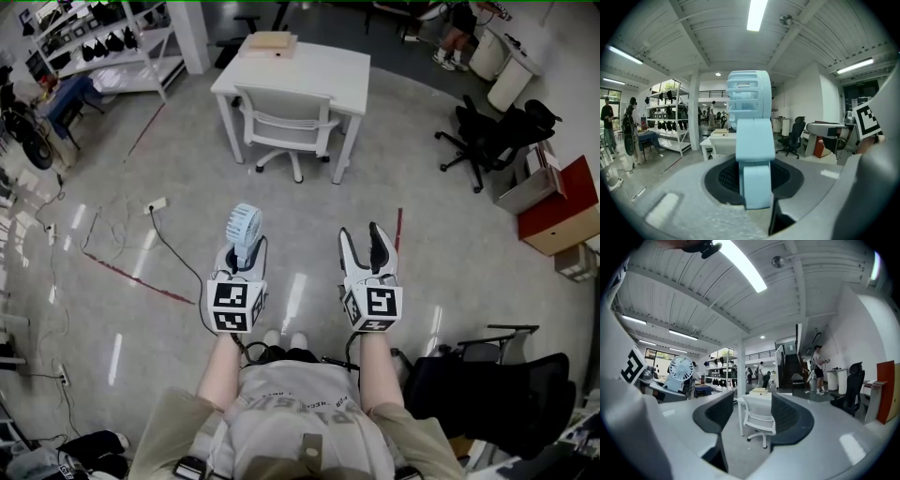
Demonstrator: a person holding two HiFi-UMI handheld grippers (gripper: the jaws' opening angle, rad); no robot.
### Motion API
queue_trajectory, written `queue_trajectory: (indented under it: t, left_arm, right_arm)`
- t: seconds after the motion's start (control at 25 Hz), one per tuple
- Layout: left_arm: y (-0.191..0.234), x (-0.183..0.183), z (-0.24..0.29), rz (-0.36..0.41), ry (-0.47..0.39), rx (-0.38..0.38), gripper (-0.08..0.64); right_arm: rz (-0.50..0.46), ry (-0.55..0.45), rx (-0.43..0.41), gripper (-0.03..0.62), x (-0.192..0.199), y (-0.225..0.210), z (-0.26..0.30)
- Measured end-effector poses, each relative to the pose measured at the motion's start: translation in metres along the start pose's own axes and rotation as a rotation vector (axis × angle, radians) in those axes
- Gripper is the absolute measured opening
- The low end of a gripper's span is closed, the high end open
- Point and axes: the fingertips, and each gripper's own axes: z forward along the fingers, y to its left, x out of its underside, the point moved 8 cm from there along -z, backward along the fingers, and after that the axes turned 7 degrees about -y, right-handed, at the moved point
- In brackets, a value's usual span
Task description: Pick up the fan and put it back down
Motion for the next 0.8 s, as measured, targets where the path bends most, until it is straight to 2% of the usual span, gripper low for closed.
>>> queue_trajectory:
  t: [0.12, 0.2, 0.56, 0.8]
  left_arm:
    - [-0.006, 0.003, 0.004, -0.001, 0.006, -0.009, 0.106]
    - [-0.01, 0.003, 0.007, -0.003, 0.004, -0.014, 0.106]
    - [-0.011, 0.007, 0.014, 0.0, 0.015, -0.028, 0.106]
    - [0.008, 0.016, 0.035, -0.011, 0.029, -0.021, 0.106]
  right_arm:
    - [0.012, 0.028, -0.017, 0.271, 0.007, -0.01, -0.001]
    - [0.021, 0.038, -0.022, 0.279, 0.009, -0.018, -0.001]
    - [0.043, 0.068, -0.045, 0.281, 0.024, -0.028, 0.009]
    - [0.04, 0.099, -0.041, 0.281, 0.04, -0.026, 0.029]
